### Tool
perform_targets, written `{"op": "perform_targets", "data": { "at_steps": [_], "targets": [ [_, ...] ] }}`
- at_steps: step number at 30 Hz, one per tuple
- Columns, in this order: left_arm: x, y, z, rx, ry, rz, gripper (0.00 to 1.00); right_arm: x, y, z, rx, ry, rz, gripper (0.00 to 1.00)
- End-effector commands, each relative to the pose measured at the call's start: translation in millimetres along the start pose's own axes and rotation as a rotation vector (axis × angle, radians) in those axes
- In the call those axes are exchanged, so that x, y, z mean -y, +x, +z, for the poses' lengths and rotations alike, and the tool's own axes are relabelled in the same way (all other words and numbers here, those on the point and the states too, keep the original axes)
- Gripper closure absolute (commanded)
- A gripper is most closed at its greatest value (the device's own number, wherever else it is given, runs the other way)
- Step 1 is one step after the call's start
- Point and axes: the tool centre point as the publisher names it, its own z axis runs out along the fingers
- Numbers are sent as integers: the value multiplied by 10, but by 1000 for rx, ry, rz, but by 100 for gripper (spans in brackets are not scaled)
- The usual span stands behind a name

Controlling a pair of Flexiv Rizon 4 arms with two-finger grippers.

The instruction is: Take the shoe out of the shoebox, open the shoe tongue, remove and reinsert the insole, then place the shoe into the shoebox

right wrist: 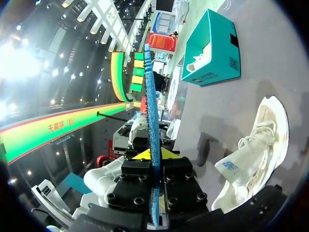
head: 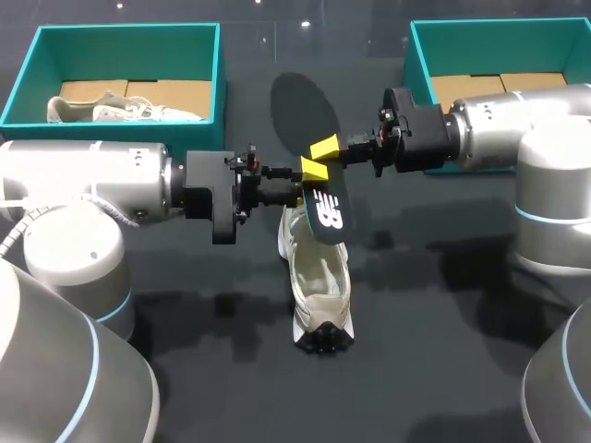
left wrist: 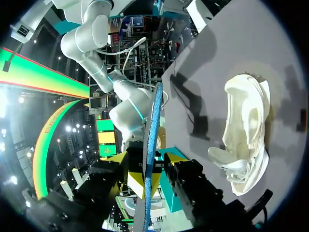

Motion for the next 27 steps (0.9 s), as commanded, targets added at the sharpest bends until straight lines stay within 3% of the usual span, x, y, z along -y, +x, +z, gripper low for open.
{"op": "perform_targets", "data": {
  "at_steps": [1, 10, 12, 13, 25, 27],
  "targets": [
    [10, -65, -445, -26, 25, -51, 0, 38, -26, -40, 1, -9, 7, 100],
    [-163, -119, -949, -214, -21, -175, 0, 136, -126, -55, 0, -32, 49, 100],
    [-174, -141, -998, -325, -56, -117, 0, 159, -153, -46, -1, -37, 59, 100],
    [-174, -149, -1018, -382, -113, -41, 0, 167, -166, -40, -1, -42, 66, 100],
    [-174, -149, -1018, -382, -113, -41, 0, 177, -188, -38, 3, -53, 81, 100],
    [-290, -216, -1056, -418, -116, -100, 0, 177, -188, -38, 3, -53, 81, 100]
  ]
}}
